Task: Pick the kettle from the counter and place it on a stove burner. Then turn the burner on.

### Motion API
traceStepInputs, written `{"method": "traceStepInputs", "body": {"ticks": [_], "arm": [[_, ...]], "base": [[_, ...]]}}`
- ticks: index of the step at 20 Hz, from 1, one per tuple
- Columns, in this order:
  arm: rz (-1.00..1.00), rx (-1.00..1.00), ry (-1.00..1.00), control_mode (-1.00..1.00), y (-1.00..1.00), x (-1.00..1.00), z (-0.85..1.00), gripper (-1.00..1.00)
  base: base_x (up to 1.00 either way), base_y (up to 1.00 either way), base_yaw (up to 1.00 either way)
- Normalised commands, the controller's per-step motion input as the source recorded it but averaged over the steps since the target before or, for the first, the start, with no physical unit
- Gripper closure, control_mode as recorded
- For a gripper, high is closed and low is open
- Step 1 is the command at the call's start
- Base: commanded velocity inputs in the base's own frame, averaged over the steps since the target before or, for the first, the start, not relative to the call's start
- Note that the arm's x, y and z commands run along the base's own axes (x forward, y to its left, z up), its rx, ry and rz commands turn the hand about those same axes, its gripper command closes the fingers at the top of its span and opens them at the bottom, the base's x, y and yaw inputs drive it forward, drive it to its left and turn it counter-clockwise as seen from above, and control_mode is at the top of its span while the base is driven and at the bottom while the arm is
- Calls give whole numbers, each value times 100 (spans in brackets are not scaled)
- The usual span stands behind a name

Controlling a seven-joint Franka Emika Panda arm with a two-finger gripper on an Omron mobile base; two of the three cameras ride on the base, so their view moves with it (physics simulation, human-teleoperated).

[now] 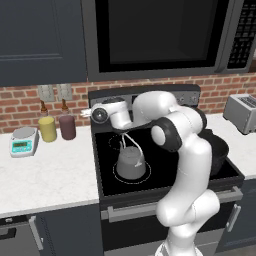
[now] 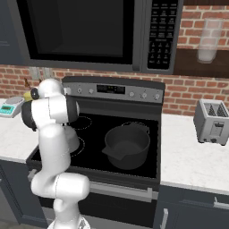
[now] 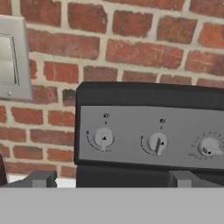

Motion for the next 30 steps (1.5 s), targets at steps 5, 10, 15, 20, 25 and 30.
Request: {"method": "traceStepInputs", "body": {"ticks": [5, 10, 15, 20, 25, 30], "arm": [[0, 0, -3, -100, 12, 11, -1, -100], [0, 0, -1, -100, 5, 16, 0, -100], [0, 0, 0, -100, 0, 22, -1, -100], [0, 0, 0, -100, 0, 34, -10, -100], [0, 0, 0, -100, 0, 17, -10, -100], [0, 0, 0, -100, 0, 0, -4, -100]], "base": [[0, 0, 0], [0, 0, 0], [0, 0, 0], [0, 0, 0], [0, 0, 0], [0, 0, 0]]}}
